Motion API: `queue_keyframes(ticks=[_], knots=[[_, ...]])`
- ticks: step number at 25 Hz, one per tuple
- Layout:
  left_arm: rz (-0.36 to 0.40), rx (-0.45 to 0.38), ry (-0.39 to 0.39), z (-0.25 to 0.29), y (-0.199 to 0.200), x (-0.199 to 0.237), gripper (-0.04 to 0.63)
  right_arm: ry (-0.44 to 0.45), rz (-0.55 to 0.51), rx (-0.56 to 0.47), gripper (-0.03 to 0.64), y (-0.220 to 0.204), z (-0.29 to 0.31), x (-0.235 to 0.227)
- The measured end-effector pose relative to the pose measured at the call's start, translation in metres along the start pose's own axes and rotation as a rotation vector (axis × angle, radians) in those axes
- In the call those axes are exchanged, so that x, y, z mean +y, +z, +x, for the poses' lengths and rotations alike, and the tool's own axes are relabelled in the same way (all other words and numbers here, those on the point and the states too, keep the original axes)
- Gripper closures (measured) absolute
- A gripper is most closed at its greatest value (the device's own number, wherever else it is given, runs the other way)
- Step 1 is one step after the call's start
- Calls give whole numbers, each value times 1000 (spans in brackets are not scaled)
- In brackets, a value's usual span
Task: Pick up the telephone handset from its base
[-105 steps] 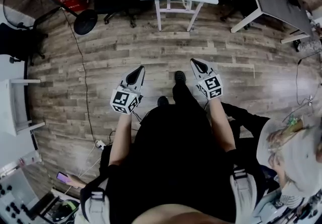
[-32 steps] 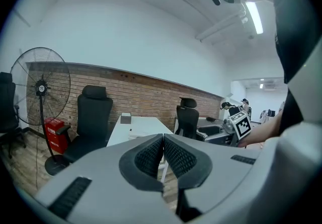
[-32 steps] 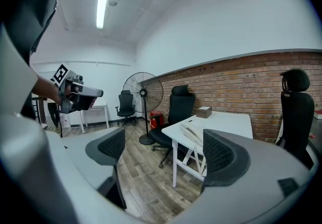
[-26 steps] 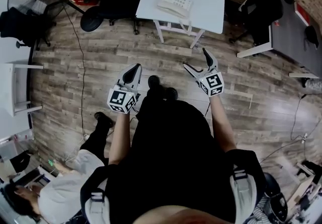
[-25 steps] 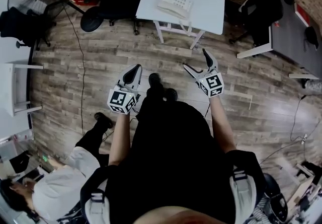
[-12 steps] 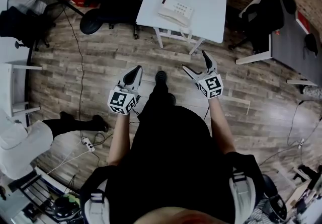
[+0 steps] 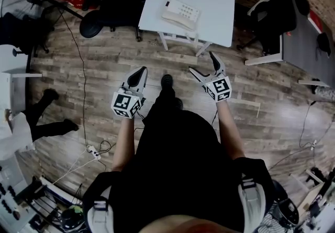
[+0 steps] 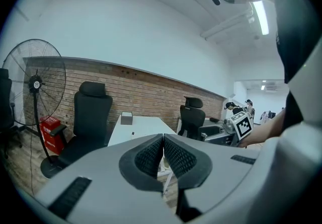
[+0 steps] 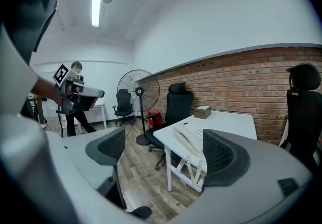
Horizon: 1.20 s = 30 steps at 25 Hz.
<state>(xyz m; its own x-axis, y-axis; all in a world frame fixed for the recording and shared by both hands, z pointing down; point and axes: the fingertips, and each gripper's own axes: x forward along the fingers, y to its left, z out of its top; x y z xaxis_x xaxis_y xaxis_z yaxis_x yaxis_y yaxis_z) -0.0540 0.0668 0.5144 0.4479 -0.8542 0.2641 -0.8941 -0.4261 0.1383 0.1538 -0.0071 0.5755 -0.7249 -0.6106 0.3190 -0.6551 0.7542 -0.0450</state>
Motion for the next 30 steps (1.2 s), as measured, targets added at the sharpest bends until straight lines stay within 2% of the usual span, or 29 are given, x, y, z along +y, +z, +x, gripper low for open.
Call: queue_keyframes(ticks=[14, 30], knots=[[-6, 15, -36, 53, 15, 56, 575, -30, -1, 31, 152, 14, 56, -38], [25, 14, -139, 119, 43, 120, 575, -105, 2, 52, 153, 35, 118, -69]])
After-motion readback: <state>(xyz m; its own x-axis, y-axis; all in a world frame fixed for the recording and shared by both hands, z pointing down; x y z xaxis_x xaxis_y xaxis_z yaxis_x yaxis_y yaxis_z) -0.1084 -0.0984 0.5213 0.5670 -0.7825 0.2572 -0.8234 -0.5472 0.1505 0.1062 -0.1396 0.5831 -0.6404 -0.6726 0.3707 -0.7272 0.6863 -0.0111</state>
